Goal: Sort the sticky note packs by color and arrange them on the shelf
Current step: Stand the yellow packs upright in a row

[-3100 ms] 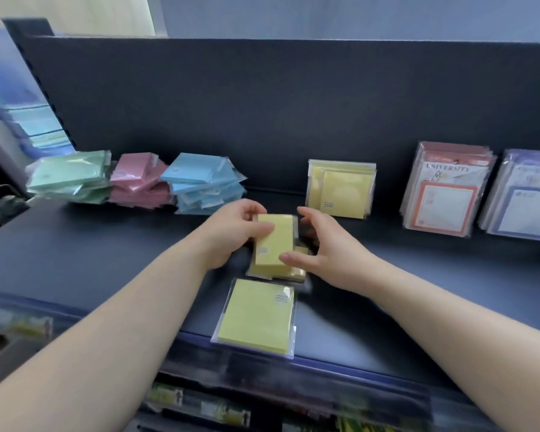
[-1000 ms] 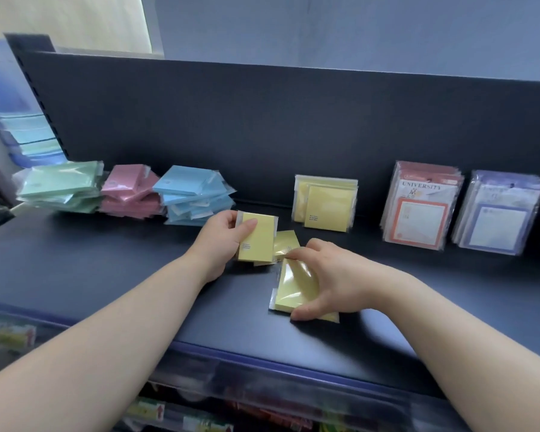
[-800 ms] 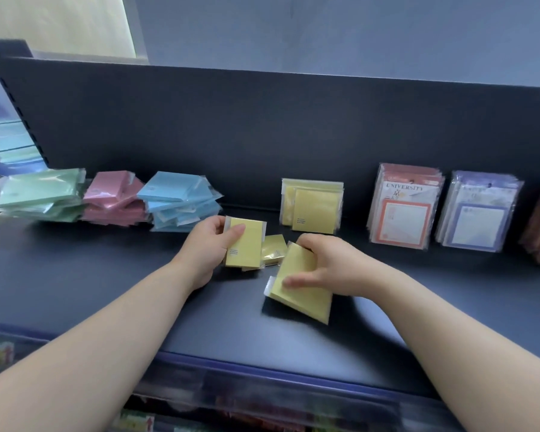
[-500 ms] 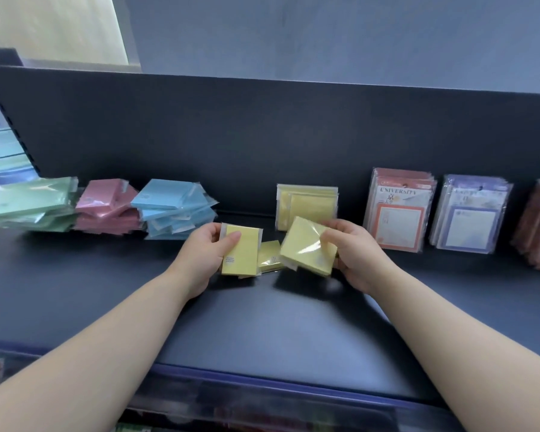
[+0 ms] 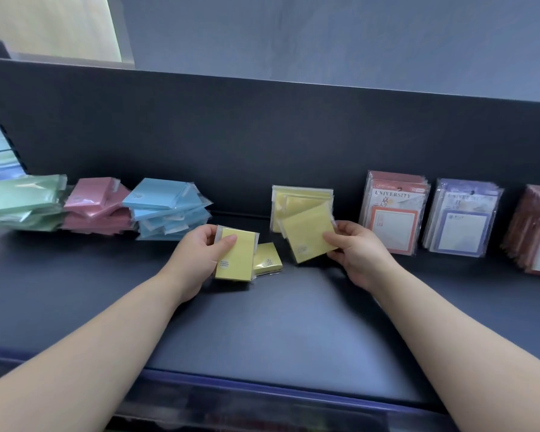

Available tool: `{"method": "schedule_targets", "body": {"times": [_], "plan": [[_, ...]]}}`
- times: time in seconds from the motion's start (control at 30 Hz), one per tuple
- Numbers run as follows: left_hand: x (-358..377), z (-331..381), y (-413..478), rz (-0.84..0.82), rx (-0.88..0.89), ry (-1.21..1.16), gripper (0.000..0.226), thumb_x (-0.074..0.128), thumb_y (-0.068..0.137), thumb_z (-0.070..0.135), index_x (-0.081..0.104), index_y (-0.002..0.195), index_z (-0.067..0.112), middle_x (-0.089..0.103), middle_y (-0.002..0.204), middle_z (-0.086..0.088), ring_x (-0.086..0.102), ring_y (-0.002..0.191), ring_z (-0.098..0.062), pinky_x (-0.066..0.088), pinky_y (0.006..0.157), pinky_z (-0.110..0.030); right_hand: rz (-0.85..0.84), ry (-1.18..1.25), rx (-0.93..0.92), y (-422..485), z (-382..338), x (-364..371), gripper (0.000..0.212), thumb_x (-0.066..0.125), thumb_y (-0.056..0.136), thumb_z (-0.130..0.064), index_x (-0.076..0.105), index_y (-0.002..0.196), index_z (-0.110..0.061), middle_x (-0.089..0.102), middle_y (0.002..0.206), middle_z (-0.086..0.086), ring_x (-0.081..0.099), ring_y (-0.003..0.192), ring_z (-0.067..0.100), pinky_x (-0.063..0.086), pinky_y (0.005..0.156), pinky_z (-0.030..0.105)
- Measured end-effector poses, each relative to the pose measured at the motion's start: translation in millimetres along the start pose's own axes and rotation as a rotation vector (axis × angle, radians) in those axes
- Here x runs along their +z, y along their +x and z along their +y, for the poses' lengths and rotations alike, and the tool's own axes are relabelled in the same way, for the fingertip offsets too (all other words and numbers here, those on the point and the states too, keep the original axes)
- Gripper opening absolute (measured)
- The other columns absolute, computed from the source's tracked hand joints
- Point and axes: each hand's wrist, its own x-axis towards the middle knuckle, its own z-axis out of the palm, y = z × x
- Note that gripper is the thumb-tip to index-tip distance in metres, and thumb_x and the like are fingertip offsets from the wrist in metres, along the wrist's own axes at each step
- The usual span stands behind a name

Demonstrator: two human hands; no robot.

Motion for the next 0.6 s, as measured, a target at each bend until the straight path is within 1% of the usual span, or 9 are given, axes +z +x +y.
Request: {"method": "schedule_targets", "body": {"times": [0.07, 0.13, 0.23, 0.27, 0.33, 0.4, 0.47, 0.53, 0.6], "plan": [[0, 0, 0, 0.002, -0.002, -0.001, 0.011, 0.059, 0.093, 0.013, 0.06, 0.102, 0.007, 0.069, 0.1, -0.013, 0.067, 0.09, -0.027, 0.056, 0.078, -0.038, 0.017, 0.038, -0.025, 1, 0, 0, 0.019, 0.05, 0.091, 0.007, 0.056, 0.093, -0.011, 0.063, 0.093, 0.005, 0.062, 0.087, 0.018, 0.049, 0.069, 0.026], [0, 1, 0, 0.002, -0.002, 0.008, 0.01, 0.059, 0.093, 0.013, 0.06, 0.101, 0.008, 0.069, 0.101, -0.013, 0.067, 0.091, -0.028, 0.056, 0.077, -0.038, 0.066, -0.029, -0.057, 3, 2, 0, 0.019, 0.051, 0.089, 0.008, 0.056, 0.096, -0.009, 0.062, 0.096, 0.008, 0.062, 0.089, 0.022, 0.052, 0.071, 0.028], [0, 1, 0, -0.008, -0.005, 0.013, 0.011, 0.059, 0.092, 0.013, 0.06, 0.102, 0.008, 0.069, 0.102, -0.014, 0.067, 0.094, -0.029, 0.056, 0.079, -0.039, 0.189, -0.383, -0.136, 6, 7, 2, 0.017, 0.064, 0.086, -0.007, 0.061, 0.102, -0.011, 0.066, 0.096, 0.005, 0.062, 0.081, 0.019, 0.054, 0.071, 0.034], [-1, 1, 0, -0.01, -0.005, 0.015, 0.011, 0.059, 0.092, 0.013, 0.06, 0.102, 0.008, 0.069, 0.103, -0.014, 0.067, 0.095, -0.03, 0.055, 0.081, -0.041, 0.214, -0.505, -0.172, 5, 7, 3, 0.018, 0.067, 0.084, -0.013, 0.063, 0.102, -0.012, 0.067, 0.094, 0.002, 0.061, 0.079, 0.017, 0.053, 0.072, 0.034], [-1, 1, -1, -0.009, -0.006, 0.014, 0.011, 0.059, 0.092, 0.013, 0.06, 0.102, 0.008, 0.069, 0.104, -0.015, 0.067, 0.096, -0.031, 0.055, 0.084, -0.043, 0.239, -0.66, -0.253, 5, 7, 7, 0.016, 0.069, 0.083, -0.02, 0.063, 0.098, -0.014, 0.064, 0.088, -0.002, 0.059, 0.081, 0.015, 0.047, 0.072, 0.029], [-1, 1, -1, -0.009, -0.006, 0.015, 0.012, 0.059, 0.092, 0.013, 0.06, 0.102, 0.007, 0.069, 0.104, -0.015, 0.067, 0.096, -0.031, 0.055, 0.084, -0.043, 0.252, -0.711, -0.294, 5, 7, 10, 0.013, 0.069, 0.084, -0.021, 0.061, 0.092, -0.015, 0.06, 0.083, -0.004, 0.056, 0.079, 0.015, 0.04, 0.069, 0.024], [-1, 1, -1, -0.008, -0.006, 0.016, 0.012, 0.059, 0.092, 0.012, 0.06, 0.103, 0.007, 0.069, 0.104, -0.015, 0.067, 0.096, -0.031, 0.055, 0.083, -0.042, 0.267, -0.724, -0.302, 6, 8, 12, 0.013, 0.068, 0.085, -0.021, 0.058, 0.088, -0.013, 0.057, 0.078, -0.005, 0.054, 0.077, 0.016, 0.036, 0.063, 0.023], [-1, 2, -1, -0.007, -0.005, 0.014, 0.014, 0.059, 0.092, 0.012, 0.06, 0.104, 0.005, 0.069, 0.105, -0.016, 0.066, 0.096, -0.031, 0.055, 0.084, -0.042, 0.283, -0.748, -0.314, 8, 9, 13, 0.015, 0.068, 0.085, -0.021, 0.056, 0.089, -0.011, 0.055, 0.077, -0.004, 0.054, 0.077, 0.019, 0.035, 0.059, 0.023], [-1, 2, -1, -0.007, -0.003, 0.014, 0.014, 0.059, 0.092, 0.011, 0.06, 0.104, 0.005, 0.068, 0.105, -0.016, 0.066, 0.096, -0.031, 0.055, 0.085, -0.043, 0.3, -0.757, -0.325, 6, 9, 13, 0.025, 0.069, 0.083, -0.021, 0.049, 0.095, -0.012, 0.053, 0.079, -0.002, 0.052, 0.078, 0.021, 0.034, 0.059, 0.026]]}}
